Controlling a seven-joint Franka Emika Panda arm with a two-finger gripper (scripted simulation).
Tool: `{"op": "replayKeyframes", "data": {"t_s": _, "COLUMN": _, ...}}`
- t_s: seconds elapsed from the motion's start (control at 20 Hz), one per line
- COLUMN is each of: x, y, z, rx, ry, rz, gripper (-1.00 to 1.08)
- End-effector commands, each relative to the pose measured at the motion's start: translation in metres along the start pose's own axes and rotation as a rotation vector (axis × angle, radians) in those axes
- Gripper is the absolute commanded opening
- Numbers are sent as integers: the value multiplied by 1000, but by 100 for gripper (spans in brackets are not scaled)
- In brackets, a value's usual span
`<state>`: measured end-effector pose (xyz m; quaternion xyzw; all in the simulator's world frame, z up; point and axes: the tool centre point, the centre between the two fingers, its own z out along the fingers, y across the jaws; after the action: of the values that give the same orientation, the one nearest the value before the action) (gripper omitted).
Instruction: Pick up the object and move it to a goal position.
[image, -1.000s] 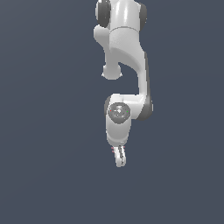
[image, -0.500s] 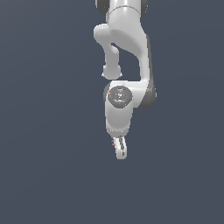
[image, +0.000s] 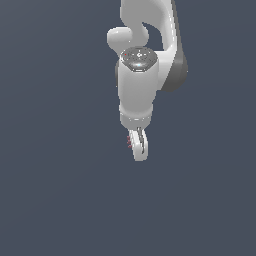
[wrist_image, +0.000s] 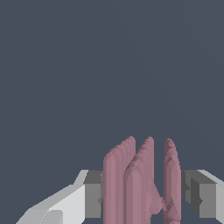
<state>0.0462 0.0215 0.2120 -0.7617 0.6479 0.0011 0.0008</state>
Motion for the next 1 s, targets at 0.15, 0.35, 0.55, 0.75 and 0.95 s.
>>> {"op": "replayKeyframes", "data": {"t_s": 0.15, "x": -2, "y": 17, "z": -66, "rx": 0, "ry": 0, "rz": 1, "gripper": -100}}
{"op": "replayKeyframes", "data": {"t_s": 0.35, "x": -4, "y": 29, "z": -113, "rx": 0, "ry": 1, "rz": 2, "gripper": -100}}
{"op": "replayKeyframes", "data": {"t_s": 0.55, "x": -6, "y": 40, "z": -160, "rx": 0, "ry": 2, "rz": 2, "gripper": -100}}
{"op": "replayKeyframes", "data": {"t_s": 0.75, "x": -8, "y": 51, "z": -205, "rx": 0, "ry": 3, "rz": 2, "gripper": -100}}
{"op": "replayKeyframes", "data": {"t_s": 0.95, "x": -9, "y": 59, "z": -243, "rx": 0, "ry": 3, "rz": 1, "gripper": -100}}
